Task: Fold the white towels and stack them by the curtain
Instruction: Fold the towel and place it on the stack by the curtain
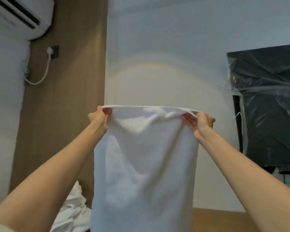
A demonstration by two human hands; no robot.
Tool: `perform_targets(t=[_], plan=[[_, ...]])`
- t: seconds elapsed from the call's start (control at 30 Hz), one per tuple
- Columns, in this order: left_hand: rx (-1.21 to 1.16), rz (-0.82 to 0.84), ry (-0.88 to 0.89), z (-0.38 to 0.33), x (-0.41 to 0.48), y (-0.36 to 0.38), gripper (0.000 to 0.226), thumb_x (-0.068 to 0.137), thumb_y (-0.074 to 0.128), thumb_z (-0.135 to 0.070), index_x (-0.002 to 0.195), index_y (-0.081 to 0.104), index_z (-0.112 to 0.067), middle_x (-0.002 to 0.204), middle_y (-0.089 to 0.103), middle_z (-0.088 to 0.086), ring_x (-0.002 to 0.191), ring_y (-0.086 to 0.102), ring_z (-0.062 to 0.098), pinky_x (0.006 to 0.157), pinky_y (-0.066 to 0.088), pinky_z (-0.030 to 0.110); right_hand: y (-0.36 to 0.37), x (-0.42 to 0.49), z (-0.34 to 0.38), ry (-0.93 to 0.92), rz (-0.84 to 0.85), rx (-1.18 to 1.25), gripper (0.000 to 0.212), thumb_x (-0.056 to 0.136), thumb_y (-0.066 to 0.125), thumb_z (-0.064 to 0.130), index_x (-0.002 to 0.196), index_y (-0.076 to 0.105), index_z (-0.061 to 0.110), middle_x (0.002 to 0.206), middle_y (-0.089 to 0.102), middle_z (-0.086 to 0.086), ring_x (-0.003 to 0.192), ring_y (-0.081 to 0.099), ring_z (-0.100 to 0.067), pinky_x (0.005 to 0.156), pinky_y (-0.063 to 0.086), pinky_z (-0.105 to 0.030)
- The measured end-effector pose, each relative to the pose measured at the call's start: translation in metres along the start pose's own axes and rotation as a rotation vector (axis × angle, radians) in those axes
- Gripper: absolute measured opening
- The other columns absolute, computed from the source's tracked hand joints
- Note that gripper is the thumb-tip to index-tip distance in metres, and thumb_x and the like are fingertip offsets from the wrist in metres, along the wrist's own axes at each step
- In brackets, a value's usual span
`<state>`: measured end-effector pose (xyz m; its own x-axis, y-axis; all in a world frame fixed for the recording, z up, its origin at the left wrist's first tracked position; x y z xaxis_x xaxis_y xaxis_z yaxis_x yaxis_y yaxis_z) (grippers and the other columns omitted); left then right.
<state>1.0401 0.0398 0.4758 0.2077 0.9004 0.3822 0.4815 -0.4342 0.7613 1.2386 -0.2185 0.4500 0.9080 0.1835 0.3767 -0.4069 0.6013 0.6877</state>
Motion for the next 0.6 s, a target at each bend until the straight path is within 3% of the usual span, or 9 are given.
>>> perform_targets(t=[0.03, 0.1, 0.17, 0.23, 0.33, 0.43, 0.5, 0.6], plan=[[-0.035, -0.033, 0.023, -0.006, 0.001, -0.001, 0.033, 0.1, 0.041, -0.005, 0.127, 0.039, 0.014, 0.089, 0.057, 0.015, 0.071, 0.065, 0.016, 0.072, 0.056, 0.02, 0.01, -0.001, 0.003, -0.022, -0.018, 0.03, 0.04, 0.086, 0.032, -0.011, 0.125, 0.038, -0.004, 0.095, 0.06, -0.023, 0.052, 0.061, -0.02, 0.045, 0.054, -0.029], [-0.057, -0.1, 0.033, -0.011, 0.0, -0.007, 0.036, 0.1, 0.042, -0.006, 0.13, 0.036, 0.012, 0.103, 0.051, 0.016, 0.091, 0.062, 0.025, 0.078, 0.053, 0.024, 0.016, -0.005, 0.002, -0.034, -0.104, 0.068, 0.033, 0.083, 0.039, -0.013, 0.111, 0.035, 0.004, 0.098, 0.054, -0.024, 0.045, 0.059, -0.018, 0.04, 0.052, -0.028], [-0.057, -0.132, 0.026, -0.01, -0.005, -0.015, 0.025, 0.1, 0.043, -0.005, 0.121, 0.045, 0.009, 0.102, 0.049, 0.017, 0.08, 0.064, 0.022, 0.077, 0.054, 0.024, 0.012, -0.008, 0.0, -0.061, -0.188, 0.087, 0.034, 0.078, 0.05, -0.014, 0.105, 0.041, 0.005, 0.094, 0.055, -0.023, 0.034, 0.056, -0.011, 0.038, 0.049, -0.022], [-0.046, -0.112, 0.037, -0.01, -0.009, -0.019, 0.016, 0.099, 0.044, -0.006, 0.095, 0.053, 0.007, 0.098, 0.055, 0.018, 0.06, 0.064, 0.015, 0.066, 0.057, 0.022, 0.006, -0.013, -0.001, -0.123, -0.226, 0.123, 0.027, 0.076, 0.053, -0.011, 0.097, 0.047, 0.004, 0.091, 0.056, -0.021, 0.033, 0.056, -0.009, 0.04, 0.05, -0.021], [-0.07, -0.062, 0.092, -0.02, -0.009, -0.017, 0.032, 0.1, 0.044, -0.008, 0.07, 0.05, 0.0, 0.092, 0.06, 0.016, 0.066, 0.065, 0.018, 0.07, 0.056, 0.022, 0.003, -0.025, 0.005, -0.26, -0.186, 0.165, 0.019, 0.083, 0.045, -0.005, 0.082, 0.047, 0.014, 0.087, 0.058, -0.017, 0.042, 0.062, -0.011, 0.049, 0.055, -0.024], [-0.129, 0.016, 0.16, -0.037, -0.016, -0.01, 0.034, 0.102, 0.042, -0.011, 0.07, 0.05, -0.001, 0.076, 0.059, 0.011, 0.054, 0.065, 0.008, 0.074, 0.058, 0.026, 0.009, -0.037, 0.019, -0.321, -0.07, 0.167, 0.023, 0.086, 0.04, -0.002, 0.078, 0.054, 0.014, 0.079, 0.06, -0.012, 0.054, 0.067, -0.017, 0.056, 0.056, -0.025], [-0.124, 0.025, 0.189, -0.042, -0.025, -0.009, 0.034, 0.103, 0.04, -0.014, 0.072, 0.05, -0.002, 0.075, 0.058, 0.009, 0.063, 0.065, 0.011, 0.067, 0.06, 0.027, 0.012, -0.043, 0.024, -0.27, -0.04, 0.193, 0.025, 0.087, 0.039, -0.004, 0.078, 0.056, 0.012, 0.076, 0.061, -0.013, 0.056, 0.067, -0.018, 0.056, 0.057, -0.025], [-0.135, -0.003, 0.255, -0.047, -0.037, -0.013, 0.032, 0.103, 0.039, -0.019, 0.079, 0.052, -0.002, 0.084, 0.06, 0.012, 0.081, 0.065, 0.021, 0.069, 0.06, 0.032, 0.017, -0.057, 0.034, -0.283, 0.047, 0.203, 0.028, 0.089, 0.04, -0.004, 0.081, 0.061, 0.013, 0.08, 0.062, -0.013, 0.068, 0.067, -0.023, 0.066, 0.06, -0.03]])
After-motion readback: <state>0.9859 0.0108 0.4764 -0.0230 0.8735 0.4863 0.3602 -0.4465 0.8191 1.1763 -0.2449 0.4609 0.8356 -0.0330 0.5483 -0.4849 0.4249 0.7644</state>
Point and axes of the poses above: each hand's wrist, its own x-axis towards the middle knuckle, its own y-axis out of the palm, z = x × y, the point moved 5 cm from there along x, towards the middle knuckle
